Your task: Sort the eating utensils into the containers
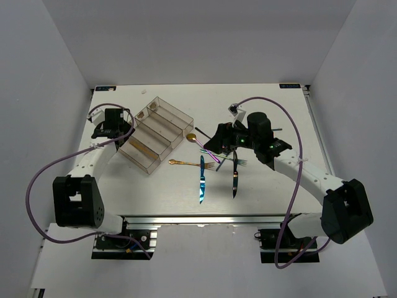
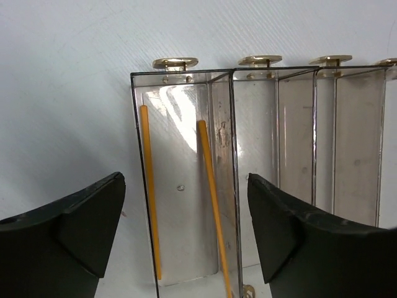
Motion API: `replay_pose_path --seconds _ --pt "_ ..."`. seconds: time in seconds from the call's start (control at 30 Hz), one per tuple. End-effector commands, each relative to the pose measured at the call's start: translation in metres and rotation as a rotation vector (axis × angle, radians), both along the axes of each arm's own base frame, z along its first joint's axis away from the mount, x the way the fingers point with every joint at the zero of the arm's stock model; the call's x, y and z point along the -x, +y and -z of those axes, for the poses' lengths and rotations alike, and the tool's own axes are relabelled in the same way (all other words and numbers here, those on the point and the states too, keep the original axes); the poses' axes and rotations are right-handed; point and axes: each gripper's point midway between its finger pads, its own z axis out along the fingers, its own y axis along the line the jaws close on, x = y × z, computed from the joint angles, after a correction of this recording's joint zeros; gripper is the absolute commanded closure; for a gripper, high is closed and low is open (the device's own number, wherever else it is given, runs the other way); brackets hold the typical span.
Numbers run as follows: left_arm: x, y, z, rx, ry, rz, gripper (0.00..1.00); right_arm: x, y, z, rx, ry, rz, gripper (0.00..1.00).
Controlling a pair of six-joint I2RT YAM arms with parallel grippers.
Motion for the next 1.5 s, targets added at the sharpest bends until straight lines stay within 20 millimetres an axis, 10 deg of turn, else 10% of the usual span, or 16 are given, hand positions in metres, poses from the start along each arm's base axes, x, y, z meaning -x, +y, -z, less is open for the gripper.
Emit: replay_pose_path --seconds 0.0,0.37,0.6,0.83,1.17,1.37,1.47 --pt "-0.003 0.006 -0.046 -0.027 -0.109 -0.002 0.10 -0.007 0.001 -0.012 -0.018 -0.042 0.001 0.11" --pt "0.034 -0.006 -0.106 -0.086 -0.202 0.187 0.02 -0.043 -0.043 0.013 0.202 -0.053 0.290 0.11" --pt "0.082 0.019 -0.097 -0.222 -0.131 0.143 0.02 -0.068 -0.121 -0.002 0.334 -0.099 0.747 0.11" --pt "0.106 0.021 -0.076 -0.246 -0.155 0.131 0.02 -0.074 -0.140 -0.001 0.357 -0.054 0.802 0.11" --pt "0.101 -0.001 -0.079 -0.225 -0.178 0.222 0.02 -0.130 -0.182 0.047 0.453 0.216 1.088 0.25" --pt "0.100 -0.010 -0.078 -0.221 -0.178 0.259 0.02 -0.162 -0.244 0.108 0.484 0.552 1.395 0.35" --pt "0.100 -0.013 -0.078 -0.216 -0.184 0.273 0.02 -0.186 -0.268 0.109 0.413 0.624 1.487 0.37"
